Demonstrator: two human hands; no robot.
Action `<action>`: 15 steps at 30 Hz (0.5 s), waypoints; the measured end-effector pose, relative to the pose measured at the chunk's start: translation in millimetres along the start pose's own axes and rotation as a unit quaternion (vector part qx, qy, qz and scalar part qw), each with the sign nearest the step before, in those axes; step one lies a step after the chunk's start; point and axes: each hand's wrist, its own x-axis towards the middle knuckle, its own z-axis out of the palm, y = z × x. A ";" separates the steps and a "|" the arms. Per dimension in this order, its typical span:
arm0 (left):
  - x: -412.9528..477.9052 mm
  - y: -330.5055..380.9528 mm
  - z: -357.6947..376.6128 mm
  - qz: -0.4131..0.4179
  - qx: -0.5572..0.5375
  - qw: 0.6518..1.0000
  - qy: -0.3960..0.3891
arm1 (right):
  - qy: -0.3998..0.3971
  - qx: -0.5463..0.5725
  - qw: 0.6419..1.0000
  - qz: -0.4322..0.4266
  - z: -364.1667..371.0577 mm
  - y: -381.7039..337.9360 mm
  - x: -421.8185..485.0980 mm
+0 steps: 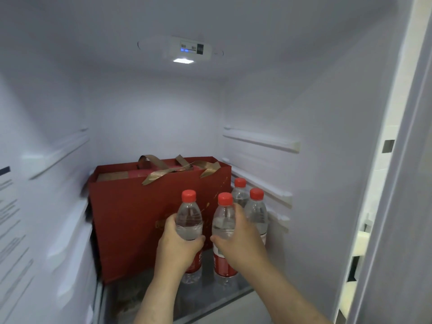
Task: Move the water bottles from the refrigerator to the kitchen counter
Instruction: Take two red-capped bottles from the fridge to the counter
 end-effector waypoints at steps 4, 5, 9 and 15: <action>-0.5 -3.1 0.4 0.003 -0.007 1.000 0.007 | 0.010 0.002 1.000 0.026 11.5 11.5 -4.1; -1.0 -2.8 0.5 0.007 -0.009 1.000 0.012 | 0.012 0.006 0.999 0.030 12.5 13.5 -4.7; -5.2 -2.3 -7.4 0.017 -0.007 0.999 0.051 | 0.015 0.023 0.999 0.033 12.0 11.6 -7.2; 1.7 20.6 -26.0 0.086 -0.008 0.994 0.068 | 0.031 0.037 0.999 0.025 -9.3 -15.2 -13.6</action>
